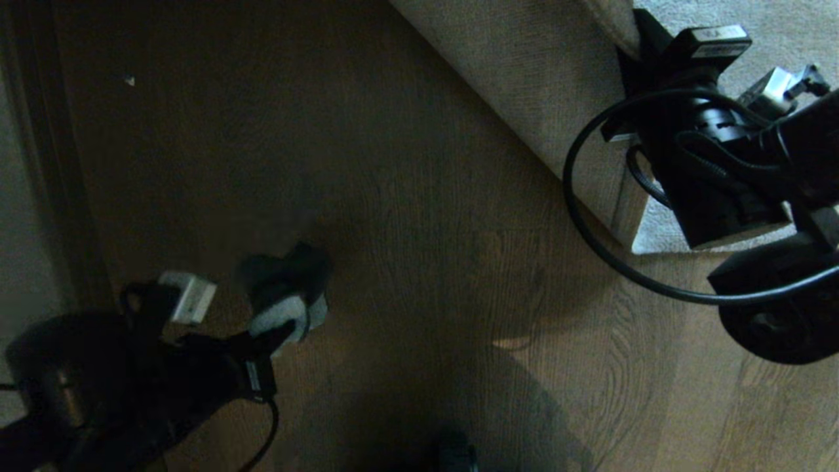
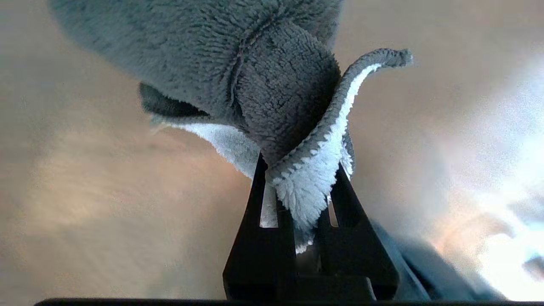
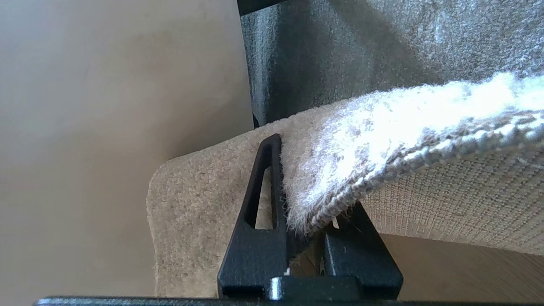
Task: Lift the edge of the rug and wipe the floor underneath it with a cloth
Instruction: Wipe the floor under the carpet with a rag
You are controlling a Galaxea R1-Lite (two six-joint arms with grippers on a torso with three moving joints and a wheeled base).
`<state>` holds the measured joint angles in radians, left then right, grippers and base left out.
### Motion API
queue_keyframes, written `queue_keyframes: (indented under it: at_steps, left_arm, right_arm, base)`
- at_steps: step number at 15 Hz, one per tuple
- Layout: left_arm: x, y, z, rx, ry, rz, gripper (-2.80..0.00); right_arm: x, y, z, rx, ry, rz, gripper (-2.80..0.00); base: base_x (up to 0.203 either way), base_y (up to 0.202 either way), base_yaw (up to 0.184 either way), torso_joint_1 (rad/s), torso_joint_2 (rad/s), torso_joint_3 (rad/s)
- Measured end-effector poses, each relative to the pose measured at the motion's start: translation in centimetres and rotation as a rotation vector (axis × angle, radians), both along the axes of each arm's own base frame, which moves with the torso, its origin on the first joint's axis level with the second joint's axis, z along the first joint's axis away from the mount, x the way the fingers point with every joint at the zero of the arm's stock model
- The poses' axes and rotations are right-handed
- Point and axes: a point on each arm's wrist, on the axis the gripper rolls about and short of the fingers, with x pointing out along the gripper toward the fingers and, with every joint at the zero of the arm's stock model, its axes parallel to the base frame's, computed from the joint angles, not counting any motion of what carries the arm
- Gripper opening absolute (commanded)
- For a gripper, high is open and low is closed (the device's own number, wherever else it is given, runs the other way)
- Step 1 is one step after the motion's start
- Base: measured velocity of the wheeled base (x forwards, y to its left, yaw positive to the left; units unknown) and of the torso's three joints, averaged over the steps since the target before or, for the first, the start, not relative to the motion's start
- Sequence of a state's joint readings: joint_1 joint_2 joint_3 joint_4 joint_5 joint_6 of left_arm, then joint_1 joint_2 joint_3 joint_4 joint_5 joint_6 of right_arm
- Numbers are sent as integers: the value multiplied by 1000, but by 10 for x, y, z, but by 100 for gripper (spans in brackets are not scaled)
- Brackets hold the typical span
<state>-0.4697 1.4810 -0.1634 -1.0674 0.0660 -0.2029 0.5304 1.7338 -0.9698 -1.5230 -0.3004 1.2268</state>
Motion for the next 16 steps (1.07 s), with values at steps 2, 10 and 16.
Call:
queue_keyframes:
  at_steps: [2,10,16]
  left_arm:
    - [-19,-13,-2,3,6,-119,-280]
    - [-19,-115,1,-11,-1,-497,-280]
    - [42,-199,4,-78,-94,-495,-280]
  right_arm:
    - [0,0,0,0,1,0,-280]
    - [-1,-1,-8,-17,28,0,-280]
    - [-2,-3,-7,-27,26,-14,-280]
  base:
    - [0,0,0,0,0,0]
    - [0,0,0,0,0,0]
    - [0,0,0,0,0,0]
